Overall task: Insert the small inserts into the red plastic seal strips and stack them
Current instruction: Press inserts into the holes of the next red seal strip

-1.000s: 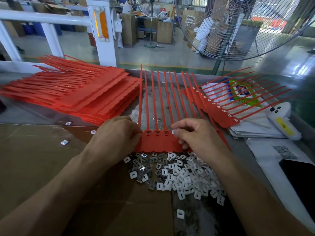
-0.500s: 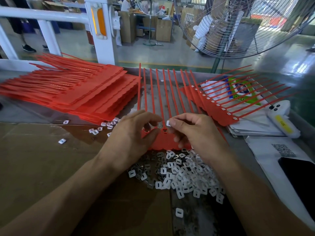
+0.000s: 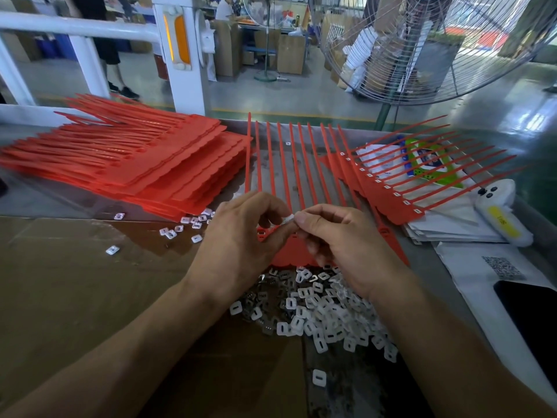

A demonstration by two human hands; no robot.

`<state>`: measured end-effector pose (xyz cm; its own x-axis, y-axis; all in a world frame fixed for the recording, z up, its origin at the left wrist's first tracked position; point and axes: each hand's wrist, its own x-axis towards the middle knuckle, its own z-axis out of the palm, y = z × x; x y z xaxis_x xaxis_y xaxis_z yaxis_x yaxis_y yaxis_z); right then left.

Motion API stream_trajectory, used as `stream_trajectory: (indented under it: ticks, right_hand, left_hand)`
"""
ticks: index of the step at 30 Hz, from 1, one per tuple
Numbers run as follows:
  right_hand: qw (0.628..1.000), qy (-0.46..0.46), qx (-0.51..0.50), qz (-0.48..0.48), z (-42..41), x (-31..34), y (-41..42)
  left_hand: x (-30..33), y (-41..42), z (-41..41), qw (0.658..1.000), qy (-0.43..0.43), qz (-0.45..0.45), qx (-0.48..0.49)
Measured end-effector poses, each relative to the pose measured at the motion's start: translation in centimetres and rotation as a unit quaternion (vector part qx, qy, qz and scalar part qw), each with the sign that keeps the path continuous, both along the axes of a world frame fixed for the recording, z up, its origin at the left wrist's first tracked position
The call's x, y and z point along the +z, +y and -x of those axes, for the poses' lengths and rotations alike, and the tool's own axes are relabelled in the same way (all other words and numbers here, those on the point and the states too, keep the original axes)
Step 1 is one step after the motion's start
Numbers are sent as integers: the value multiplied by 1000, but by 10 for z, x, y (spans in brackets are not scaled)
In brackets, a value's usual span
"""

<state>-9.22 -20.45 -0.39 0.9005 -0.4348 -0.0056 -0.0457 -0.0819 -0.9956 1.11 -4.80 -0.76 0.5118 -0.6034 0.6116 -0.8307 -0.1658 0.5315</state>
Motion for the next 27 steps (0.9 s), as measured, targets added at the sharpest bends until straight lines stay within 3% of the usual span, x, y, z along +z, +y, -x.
stream_trajectory:
  ticks: [13, 17, 27]
  right_hand:
    - [999, -4, -12, 39, 0, -2, -3]
    - [986, 20, -86, 142, 4, -1, -11]
    - [975, 45, -93, 195, 7, -1, -15]
  left_hand:
    - [-1, 0, -13, 1000, -15, -21, 1]
    - [-4, 8, -33, 995, -16, -95, 39]
    - [-10, 10, -45, 979, -2, -194, 68]
